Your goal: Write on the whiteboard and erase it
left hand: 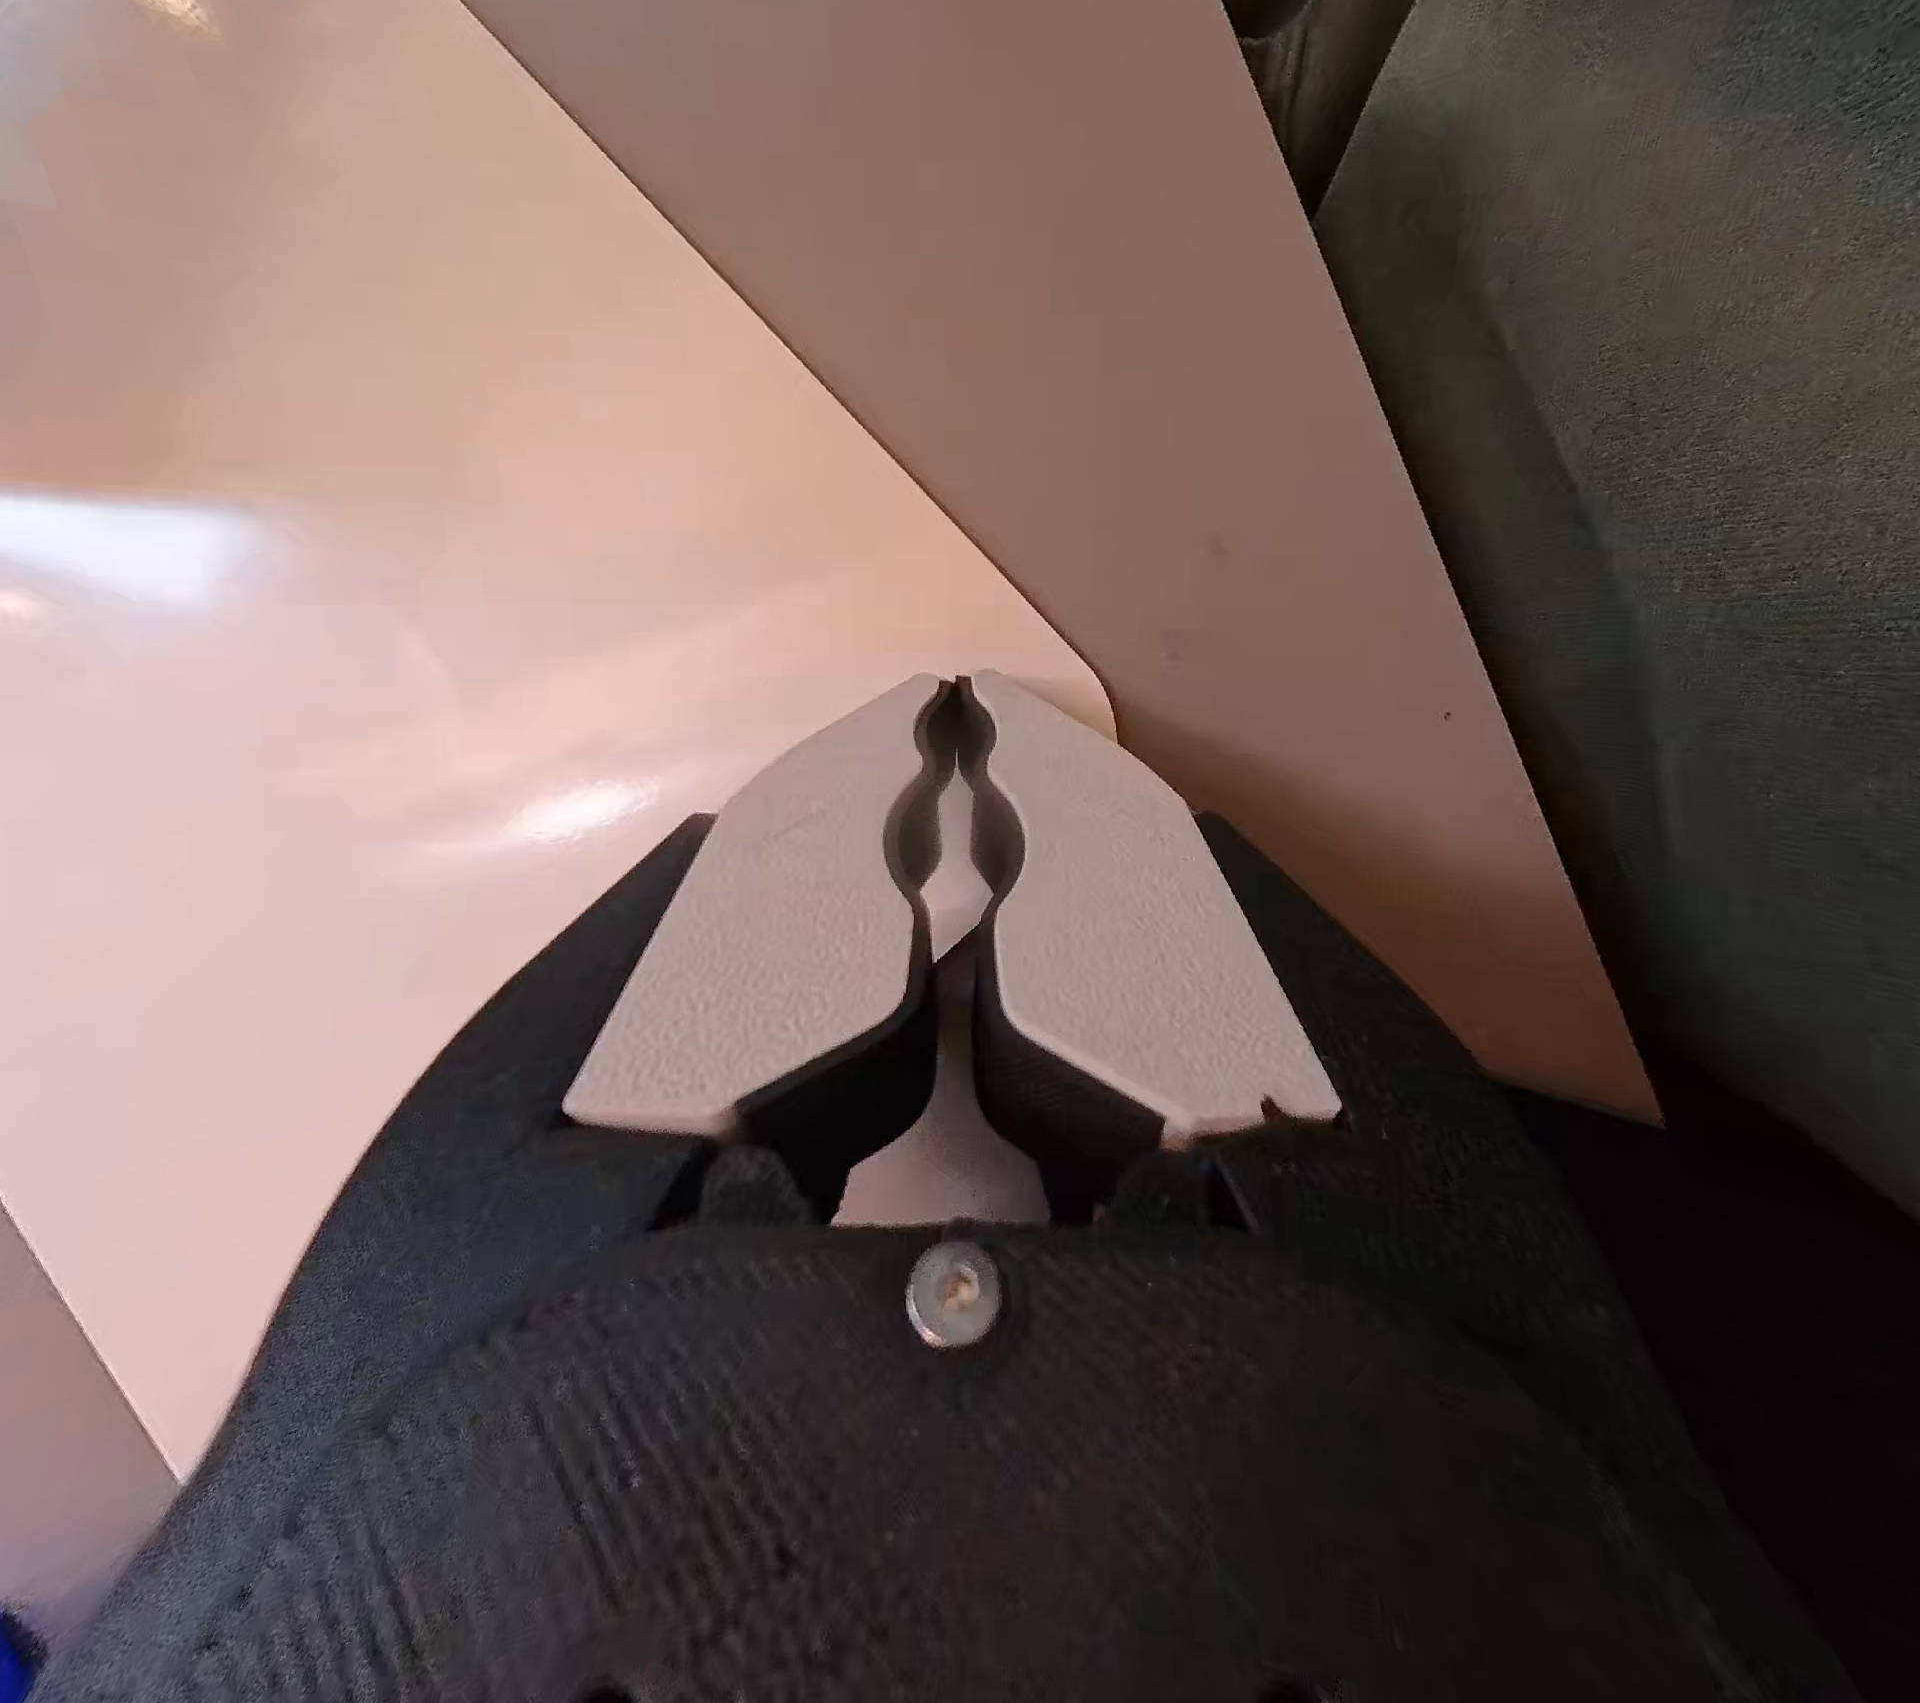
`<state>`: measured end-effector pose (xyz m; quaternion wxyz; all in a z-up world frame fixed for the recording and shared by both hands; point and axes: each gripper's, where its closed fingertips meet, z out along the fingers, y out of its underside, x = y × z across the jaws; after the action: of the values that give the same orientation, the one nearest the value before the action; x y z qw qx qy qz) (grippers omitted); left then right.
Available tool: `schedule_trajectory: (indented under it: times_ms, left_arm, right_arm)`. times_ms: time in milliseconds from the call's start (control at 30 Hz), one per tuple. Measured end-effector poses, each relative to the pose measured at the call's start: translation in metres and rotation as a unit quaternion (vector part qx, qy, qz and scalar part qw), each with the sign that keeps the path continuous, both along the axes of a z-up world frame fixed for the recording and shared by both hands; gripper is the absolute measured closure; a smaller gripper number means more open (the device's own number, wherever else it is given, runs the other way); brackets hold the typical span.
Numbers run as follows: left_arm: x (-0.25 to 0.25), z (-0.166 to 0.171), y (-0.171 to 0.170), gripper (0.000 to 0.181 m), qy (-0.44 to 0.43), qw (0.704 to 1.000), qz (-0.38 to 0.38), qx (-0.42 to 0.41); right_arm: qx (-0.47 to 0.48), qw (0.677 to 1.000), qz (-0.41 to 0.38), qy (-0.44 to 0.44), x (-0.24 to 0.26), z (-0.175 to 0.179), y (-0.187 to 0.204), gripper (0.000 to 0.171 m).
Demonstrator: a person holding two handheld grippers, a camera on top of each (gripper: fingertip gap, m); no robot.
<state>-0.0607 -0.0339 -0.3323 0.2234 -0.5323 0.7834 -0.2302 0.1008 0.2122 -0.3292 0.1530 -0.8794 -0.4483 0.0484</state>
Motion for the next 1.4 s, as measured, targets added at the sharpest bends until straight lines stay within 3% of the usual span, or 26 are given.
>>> schedule_trajectory:
  times_ms: [233, 367, 500, 667, 800, 900, 1067, 1200, 1300, 1400]
  left_arm:
    - [0.000, 0.001, 0.000, 0.181, -0.001, 1.000, -0.004, -0.003]
    - [0.002, 0.001, 0.000, 0.181, -0.005, 1.000, -0.005, -0.007]
    - [0.003, 0.002, 0.000, 0.181, -0.007, 1.000, -0.006, 0.001]
    - [0.006, 0.003, 0.000, 0.181, -0.007, 1.000, -0.005, 0.003]
    - [0.007, 0.003, -0.001, 0.181, -0.007, 1.000, -0.005, 0.000]
    - [0.007, 0.003, -0.001, 0.181, -0.008, 1.000, -0.005, -0.001]
    - [0.007, 0.004, -0.001, 0.181, -0.009, 1.000, -0.006, -0.006]
    - [0.007, 0.004, -0.001, 0.181, -0.008, 1.000, -0.007, -0.013]
    - [0.005, 0.008, -0.005, 0.181, -0.033, 0.998, -0.036, -0.027]
    - [0.013, 0.053, 0.009, 0.181, -0.144, 0.985, -0.010, -0.092]
  right_arm:
    - [-0.014, 0.990, 0.137, -0.009, -0.072, 0.000, -0.072, 0.117]
    - [-0.034, 0.980, 0.192, -0.034, -0.052, 0.000, -0.104, 0.118]
    - [-0.033, 0.986, 0.100, -0.131, 0.036, 0.005, -0.040, 0.117]
    - [0.013, 0.998, -0.065, -0.001, 0.044, 0.033, 0.060, 0.117]
    - [-0.003, 0.991, -0.135, 0.009, 0.050, 0.015, 0.102, 0.117]
    - [-0.014, 0.989, -0.150, -0.004, 0.053, -0.004, 0.112, 0.116]
    - [0.005, 0.989, -0.148, -0.008, 0.052, 0.001, 0.116, 0.107]
    - [0.088, 0.986, -0.112, 0.083, 0.029, 0.057, 0.117, 0.099]
    - [0.159, 0.970, -0.066, 0.173, 0.008, 0.107, 0.097, 0.094]
    - [0.223, 0.948, -0.015, 0.226, -0.003, 0.131, 0.062, 0.091]
